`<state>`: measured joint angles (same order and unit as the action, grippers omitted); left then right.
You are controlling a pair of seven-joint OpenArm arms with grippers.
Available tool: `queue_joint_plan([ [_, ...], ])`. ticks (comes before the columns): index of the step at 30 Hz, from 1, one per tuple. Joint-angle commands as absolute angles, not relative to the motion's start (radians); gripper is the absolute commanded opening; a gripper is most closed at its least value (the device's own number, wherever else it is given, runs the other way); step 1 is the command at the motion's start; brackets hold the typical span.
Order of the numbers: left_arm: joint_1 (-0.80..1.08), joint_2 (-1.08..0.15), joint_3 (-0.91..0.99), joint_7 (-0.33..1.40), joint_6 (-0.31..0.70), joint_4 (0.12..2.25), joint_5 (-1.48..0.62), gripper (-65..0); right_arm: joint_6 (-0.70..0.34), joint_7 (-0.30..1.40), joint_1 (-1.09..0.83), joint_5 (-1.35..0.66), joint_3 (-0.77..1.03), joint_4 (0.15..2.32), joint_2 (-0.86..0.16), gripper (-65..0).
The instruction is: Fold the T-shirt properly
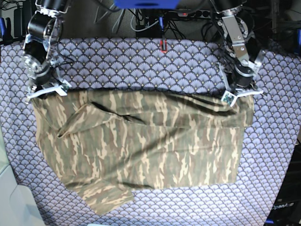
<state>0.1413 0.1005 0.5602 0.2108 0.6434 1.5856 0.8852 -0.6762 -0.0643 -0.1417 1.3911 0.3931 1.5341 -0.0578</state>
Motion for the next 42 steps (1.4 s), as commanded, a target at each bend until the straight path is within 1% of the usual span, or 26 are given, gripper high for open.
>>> queue_joint_plan([
  [1, 0.133, 0.101, 0.559, 0.194, 0.633, 1.606, 0.877, -65.0, -0.698, -0.079, -0.137, 1.379, 0.384, 1.538, -0.059, -40.6],
  [5, 0.134, 0.102, 0.559, 0.194, 0.633, 1.610, 0.877, -65.0, -0.698, -0.071, -0.136, 1.379, 0.349, 1.538, -0.061, -40.6],
  [10, 0.136, 0.102, 0.561, 0.196, 0.633, 1.616, 0.877, -65.0, -0.698, -0.074, -0.097, 1.379, 0.351, 1.501, -0.064, -40.6],
  [12, 0.137, 0.102, 0.561, 0.196, 0.633, 1.616, 0.877, -65.0, -0.698, -0.071, -0.082, 1.385, 0.352, 1.472, -0.082, -40.8],
  [18, 0.136, 0.102, 0.561, 0.196, 0.633, 1.618, 0.877, -65.0, -0.698, -0.077, -0.085, 1.397, 0.355, 1.442, -0.093, -41.9],
  [20, 0.134, 0.102, 0.561, 0.196, 0.633, 1.618, 0.877, -65.0, -0.698, -0.077, -0.085, 1.397, 0.355, 1.442, -0.093, -47.1],
  [23, 0.134, 0.102, 0.561, 0.196, 0.633, 1.618, 0.877, -65.0, -0.698, -0.077, -0.085, 1.397, 0.357, 1.438, -0.107, -61.5],
  [24, 0.134, 0.102, 0.561, 0.196, 0.633, 1.618, 0.877, -65.0, -0.698, -0.077, -0.085, 1.397, 0.357, 1.434, -0.107, -63.5],
  [28, 0.134, 0.102, 0.561, 0.196, 0.633, 1.618, 0.874, -65.0, -0.698, -0.079, -0.097, 1.343, 0.367, 1.438, -0.120, -64.3],
  [32, 0.134, 0.102, 0.561, 0.196, 0.633, 1.616, 0.874, -65.0, -0.698, -0.119, -0.148, 1.228, 0.406, 1.535, -0.127, -64.4],
  [35, 0.134, 0.102, 0.561, 0.196, 0.633, 1.616, 0.872, -65.0, -0.698, -0.174, -0.191, 1.204, 0.456, 1.583, -0.124, -64.7],
  [42, 0.131, 0.102, 0.595, 0.186, 0.641, 1.620, 0.854, -65.0, -0.698, -0.260, -0.205, 1.168, 0.611, 1.589, -0.096, -65.0],
])
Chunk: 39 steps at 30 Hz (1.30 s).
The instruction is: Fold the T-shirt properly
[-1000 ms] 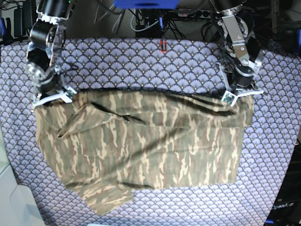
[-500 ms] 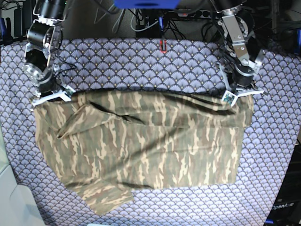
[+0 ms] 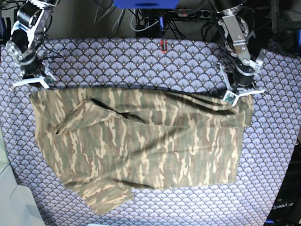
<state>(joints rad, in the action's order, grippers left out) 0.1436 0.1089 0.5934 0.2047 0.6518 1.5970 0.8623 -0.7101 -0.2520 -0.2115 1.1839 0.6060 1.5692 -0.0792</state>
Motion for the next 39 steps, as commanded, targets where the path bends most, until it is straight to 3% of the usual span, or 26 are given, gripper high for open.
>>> queue_joint_plan([
  [1, 0.128, 0.097, 0.596, 0.186, 0.642, 1.621, 0.837, -65.0, -0.698, -0.283, -0.205, 1.165, 0.633, 1.587, -0.094, -65.0],
  [6, 0.131, 0.077, 0.595, 0.193, 0.644, 1.626, 0.822, -65.0, -0.698, -0.352, -0.205, 1.188, 0.685, 1.592, -0.045, -63.9],
  [11, 0.130, 0.084, 0.590, 0.191, 0.644, 1.624, 0.831, -65.0, -0.698, -0.351, -0.182, 1.454, 0.687, 1.615, 0.044, -49.6],
  [14, 0.128, 0.101, 0.590, 0.189, 0.644, 1.624, 0.831, -65.0, -0.698, -0.351, -0.145, 1.484, 0.687, 1.615, 0.061, -45.6],
  [39, 0.107, 0.108, 0.590, 0.196, 0.641, 1.613, 0.831, -65.0, -0.698, -0.358, -0.134, 1.484, 0.638, 1.615, 0.085, -43.8],
])
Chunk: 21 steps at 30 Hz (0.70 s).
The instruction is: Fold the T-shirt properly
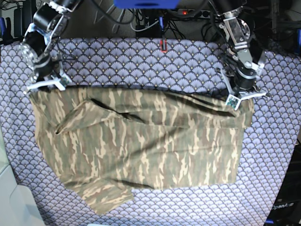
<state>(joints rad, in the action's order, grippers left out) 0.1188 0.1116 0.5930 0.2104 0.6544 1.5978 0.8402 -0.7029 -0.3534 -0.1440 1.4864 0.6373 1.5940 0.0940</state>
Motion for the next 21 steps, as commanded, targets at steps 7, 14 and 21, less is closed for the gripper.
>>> queue_joint_plan([
  [7, 0.107, 0.110, 0.590, 0.196, 0.639, 1.612, 0.826, -65.0, -0.698, -0.360, -0.134, 1.484, 0.638, 1.607, 0.070, -43.9],
  [14, 0.107, 0.110, 0.591, 0.196, 0.639, 1.612, 0.825, -65.0, -0.698, -0.360, -0.107, 1.484, 0.610, 1.546, 0.047, -43.9],
  [21, 0.107, 0.110, 0.595, 0.196, 0.639, 1.612, 0.826, -65.0, -0.698, -0.360, -0.056, 1.484, 0.613, 1.509, 0.042, -43.9],
])
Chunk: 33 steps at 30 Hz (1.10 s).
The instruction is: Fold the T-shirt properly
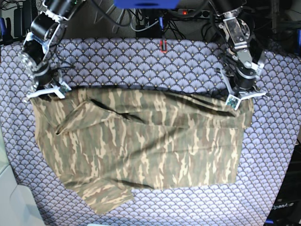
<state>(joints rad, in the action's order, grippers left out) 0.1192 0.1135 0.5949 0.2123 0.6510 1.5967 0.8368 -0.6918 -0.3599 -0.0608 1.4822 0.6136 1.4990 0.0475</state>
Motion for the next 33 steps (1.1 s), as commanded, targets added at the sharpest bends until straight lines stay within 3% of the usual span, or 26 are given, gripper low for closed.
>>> queue_joint_plan([
  [1, 0.107, 0.110, 0.595, 0.196, 0.639, 1.612, 0.826, -65.0, -0.698, -0.360, -0.053, 1.484, 0.613, 1.509, 0.042, -43.9],
  [11, 0.108, 0.110, 0.595, 0.196, 0.638, 1.613, 0.829, -65.0, -0.698, -0.360, -0.053, 1.484, 0.618, 1.415, -0.022, -45.0],
  [23, 0.108, 0.110, 0.593, 0.196, 0.638, 1.623, 0.831, -65.0, -0.698, -0.361, -0.064, 1.484, 0.619, 1.414, -0.054, -64.7],
  [33, 0.107, 0.128, 0.596, 0.196, 0.644, 1.626, 0.822, -65.0, -0.698, -0.361, -0.145, 1.474, 0.616, 1.471, -0.128, -65.0],
])
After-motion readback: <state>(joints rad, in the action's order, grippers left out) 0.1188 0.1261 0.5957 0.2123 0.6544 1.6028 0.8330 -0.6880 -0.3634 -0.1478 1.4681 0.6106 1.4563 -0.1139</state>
